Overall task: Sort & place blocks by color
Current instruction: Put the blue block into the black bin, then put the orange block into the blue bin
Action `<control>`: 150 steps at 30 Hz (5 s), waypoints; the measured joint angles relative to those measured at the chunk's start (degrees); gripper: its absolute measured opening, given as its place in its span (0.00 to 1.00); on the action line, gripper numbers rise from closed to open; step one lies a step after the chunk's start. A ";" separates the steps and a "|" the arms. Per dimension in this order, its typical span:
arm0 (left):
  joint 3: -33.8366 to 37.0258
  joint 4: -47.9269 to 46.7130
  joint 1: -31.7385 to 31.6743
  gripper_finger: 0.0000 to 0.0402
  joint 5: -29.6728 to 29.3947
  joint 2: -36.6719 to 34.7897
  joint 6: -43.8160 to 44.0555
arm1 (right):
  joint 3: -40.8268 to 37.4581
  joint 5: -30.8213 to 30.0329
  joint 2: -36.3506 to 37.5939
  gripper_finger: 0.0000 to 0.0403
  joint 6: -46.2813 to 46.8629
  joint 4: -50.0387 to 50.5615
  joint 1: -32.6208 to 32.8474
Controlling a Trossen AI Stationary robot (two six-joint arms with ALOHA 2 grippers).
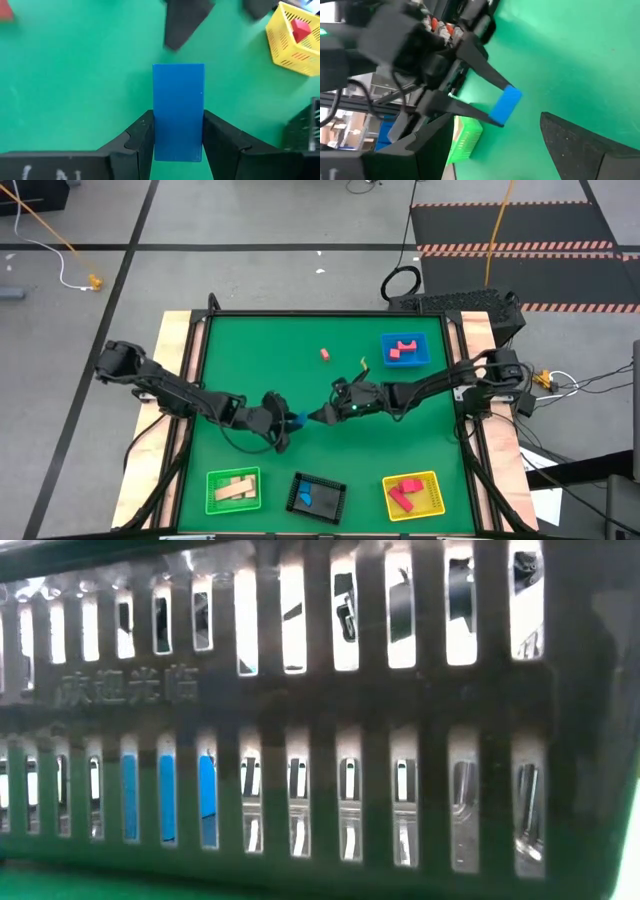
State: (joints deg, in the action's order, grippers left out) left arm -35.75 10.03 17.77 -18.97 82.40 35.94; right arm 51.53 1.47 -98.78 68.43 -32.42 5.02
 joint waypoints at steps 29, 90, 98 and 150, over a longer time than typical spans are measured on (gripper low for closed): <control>-1.09 5.13 -1.63 0.35 -9.22 1.02 -26.11 | 1.77 -5.98 -2.62 0.57 -3.43 -2.86 -1.13; -1.09 0.03 -10.20 0.64 -16.07 0.99 -26.93 | 1.75 17.74 0.65 0.10 -17.30 11.97 -0.67; -1.09 -1.20 -12.61 0.63 -16.14 0.99 -23.22 | 1.77 4.10 0.72 0.10 -14.97 8.22 13.41; -1.09 -1.33 -15.84 0.63 -16.01 0.99 -18.86 | 2.12 -10.98 -0.94 0.50 -32.95 10.16 -5.47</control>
State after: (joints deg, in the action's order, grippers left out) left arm -36.84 8.71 1.93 -34.98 83.40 17.08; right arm 53.65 -9.51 -99.73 35.49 -22.26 -0.45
